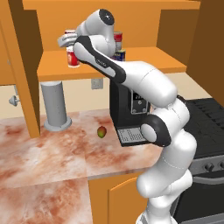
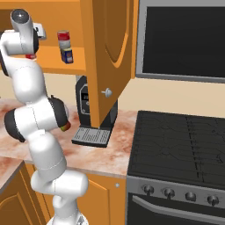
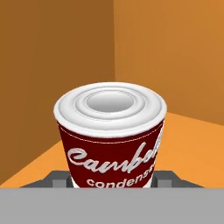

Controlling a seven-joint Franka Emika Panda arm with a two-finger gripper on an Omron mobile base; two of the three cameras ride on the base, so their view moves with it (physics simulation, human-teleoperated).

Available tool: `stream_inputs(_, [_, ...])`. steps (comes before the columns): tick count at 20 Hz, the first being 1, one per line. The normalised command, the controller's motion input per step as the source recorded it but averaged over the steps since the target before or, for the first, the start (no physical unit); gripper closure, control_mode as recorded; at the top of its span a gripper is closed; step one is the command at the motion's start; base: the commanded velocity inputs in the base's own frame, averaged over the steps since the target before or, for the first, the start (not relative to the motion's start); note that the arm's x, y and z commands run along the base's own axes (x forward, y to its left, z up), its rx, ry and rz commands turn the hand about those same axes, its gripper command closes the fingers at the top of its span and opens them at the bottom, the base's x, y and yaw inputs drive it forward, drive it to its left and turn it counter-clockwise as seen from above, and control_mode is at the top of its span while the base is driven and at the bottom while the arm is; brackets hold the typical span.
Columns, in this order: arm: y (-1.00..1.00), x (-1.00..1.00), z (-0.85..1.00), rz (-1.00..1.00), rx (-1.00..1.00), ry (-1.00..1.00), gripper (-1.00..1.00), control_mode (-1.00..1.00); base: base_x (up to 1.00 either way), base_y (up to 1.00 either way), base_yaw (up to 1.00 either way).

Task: Stack two cans on top of the other two cans in the cabinet.

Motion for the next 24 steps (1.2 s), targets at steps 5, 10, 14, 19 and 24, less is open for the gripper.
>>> stream_inputs(5, [0.00,0.00,-0.16,0.00,0.00,0.00,-1.00,-1.00,0.00,0.00,0.00])
stream_inputs(10, [0.00,0.00,-0.12,0.00,0.00,0.00,-1.00,-1.00,0.00,0.00,0.00])
stream_inputs(14, [0.00,-0.05,-0.07,0.00,0.00,0.00,-1.00,-1.00,0.00,0.00,0.00])
stream_inputs(19, [0.00,-0.10,-0.04,0.00,0.00,0.00,-1.00,-1.00,0.00,0.00,0.00])
stream_inputs(24, [-0.10,-0.22,-0.01,0.00,0.00,0.00,-1.00,-1.00,0.00,0.00,0.00])
